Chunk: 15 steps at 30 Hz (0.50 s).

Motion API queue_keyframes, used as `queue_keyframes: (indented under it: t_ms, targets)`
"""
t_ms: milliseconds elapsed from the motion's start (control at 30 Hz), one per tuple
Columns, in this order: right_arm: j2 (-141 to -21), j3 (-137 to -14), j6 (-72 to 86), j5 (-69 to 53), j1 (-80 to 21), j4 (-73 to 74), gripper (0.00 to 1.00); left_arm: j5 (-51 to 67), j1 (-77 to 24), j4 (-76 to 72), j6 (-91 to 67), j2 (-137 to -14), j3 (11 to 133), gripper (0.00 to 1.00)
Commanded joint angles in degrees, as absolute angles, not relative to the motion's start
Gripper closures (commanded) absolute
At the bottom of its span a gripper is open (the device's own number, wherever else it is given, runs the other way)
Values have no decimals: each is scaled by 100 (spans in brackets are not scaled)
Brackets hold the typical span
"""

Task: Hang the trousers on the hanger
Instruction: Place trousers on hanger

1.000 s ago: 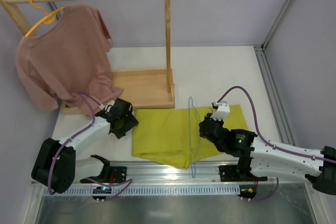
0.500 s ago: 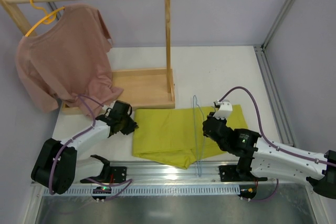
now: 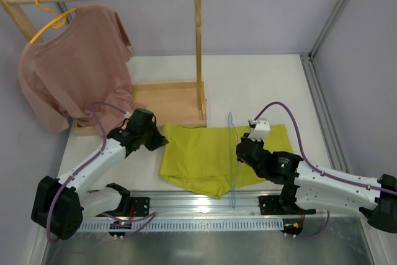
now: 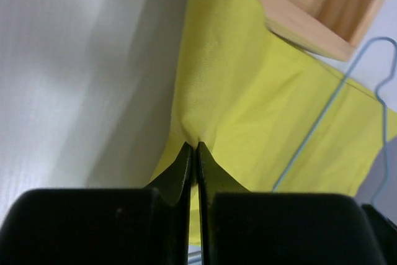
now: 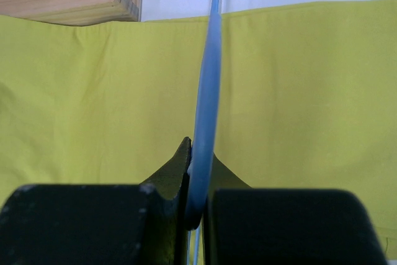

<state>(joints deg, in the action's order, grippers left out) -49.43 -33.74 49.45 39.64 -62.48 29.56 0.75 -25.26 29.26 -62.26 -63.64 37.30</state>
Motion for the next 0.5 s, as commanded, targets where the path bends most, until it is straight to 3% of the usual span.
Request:
queue_keyframes:
  t_ms: [0,467]
  targets:
    - [-4992,-3243,4895,3885,-6223,3006,96,500,-2829,2656,-6126,-6275,4280,100]
    - [-4562,-2998,4983,3902,-6196,2918,96,510,-4990,882,-6907,-7997,5528,100]
